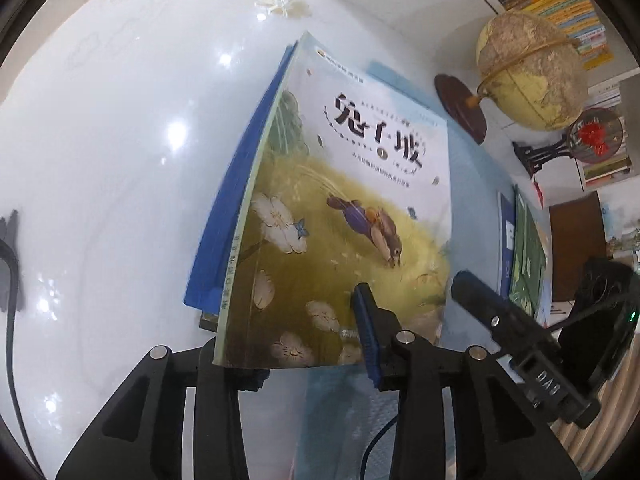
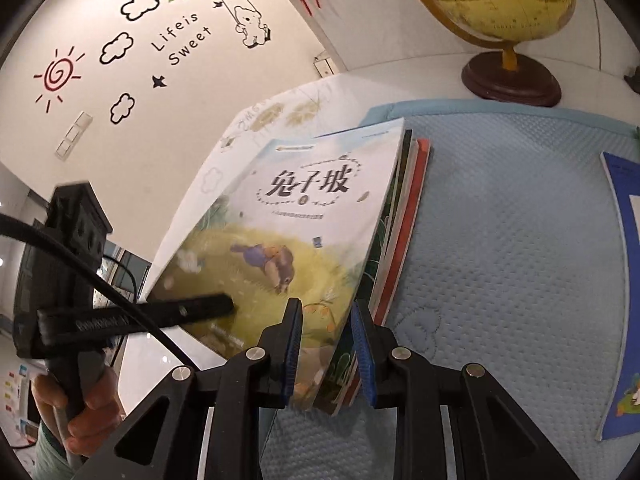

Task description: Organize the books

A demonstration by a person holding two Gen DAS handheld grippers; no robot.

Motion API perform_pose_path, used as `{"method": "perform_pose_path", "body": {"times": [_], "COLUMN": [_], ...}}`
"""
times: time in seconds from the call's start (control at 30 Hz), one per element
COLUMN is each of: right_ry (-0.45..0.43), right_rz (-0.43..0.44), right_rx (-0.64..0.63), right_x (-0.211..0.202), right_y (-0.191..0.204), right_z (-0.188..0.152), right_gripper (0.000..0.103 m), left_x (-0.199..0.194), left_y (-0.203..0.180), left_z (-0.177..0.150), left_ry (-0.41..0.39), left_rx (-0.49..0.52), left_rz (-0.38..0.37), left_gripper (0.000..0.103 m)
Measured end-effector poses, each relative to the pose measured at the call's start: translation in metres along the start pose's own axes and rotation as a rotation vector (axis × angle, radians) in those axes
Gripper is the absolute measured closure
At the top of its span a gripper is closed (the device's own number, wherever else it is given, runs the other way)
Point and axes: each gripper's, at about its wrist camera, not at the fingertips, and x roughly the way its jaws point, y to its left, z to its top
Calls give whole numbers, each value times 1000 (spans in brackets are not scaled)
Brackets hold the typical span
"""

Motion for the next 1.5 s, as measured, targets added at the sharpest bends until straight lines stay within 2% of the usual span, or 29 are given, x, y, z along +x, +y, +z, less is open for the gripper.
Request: {"method": "perform_pose_path", "body": {"times": [0.07, 0.17, 0.27, 0.37, 0.4, 0.43, 0.5, 0.6, 0.73, 0.83, 1.0, 1.1, 1.17, 1.27, 1.37, 1.5], "right_ry": [3, 1, 7, 12, 13, 12, 12, 9, -7, -2, 1, -3, -7, -29, -53, -104], "right_rz": [-4, -25, -25, -19, -17, -16, -10, 2, 17, 19, -3, -11, -23, -56, -120, -204], "right_rx": [5, 5, 24, 48, 53, 57, 68, 83, 85, 87, 114, 133, 141, 149, 182, 286], "right_x": [2, 3, 4, 4, 3, 3, 0, -8, -29, -47, -83, -110, -129, -167, -211, -280], "right_y": [0, 0, -3, -6, -7, -8, -11, -18, -28, -40, -72, -98, -117, -152, -189, -251], "right_z": [0, 0, 1, -2, -3, -5, -8, -12, -18, -24, -41, -54, -63, -81, -101, -139], "right_gripper": [78, 77, 78, 78, 78, 78, 78, 77, 77, 77, 76, 66, 48, 47, 47, 47], "left_x": [2, 2, 5, 7, 8, 8, 11, 11, 2, -7, -19, -21, -13, 4, 33, 82], "left_y": [-3, -16, -26, -34, -36, -39, -39, -38, -48, -62, -109, -145, -180, -226, -280, -359], "left_z": [-2, -2, 2, 0, -2, -6, -11, -21, -34, -40, -48, -56, -63, -74, -91, -120], "left_ry": [-1, -5, 14, 43, 46, 49, 72, 97, 65, 23, -53, -90, -99, -85, -32, 43], "left_rx": [11, 70, 120, 164, 183, 210, 242, 264, 310, 312, 313, 309, 312, 333, 367, 442], "left_rz": [-8, 50, 129, 225, 261, 313, 362, 381, 410, 376, 253, 180, 118, 55, -21, -97], "left_gripper": [70, 68, 57, 38, 28, 24, 24, 24, 24, 24, 24, 24, 24, 24, 24, 24]}}
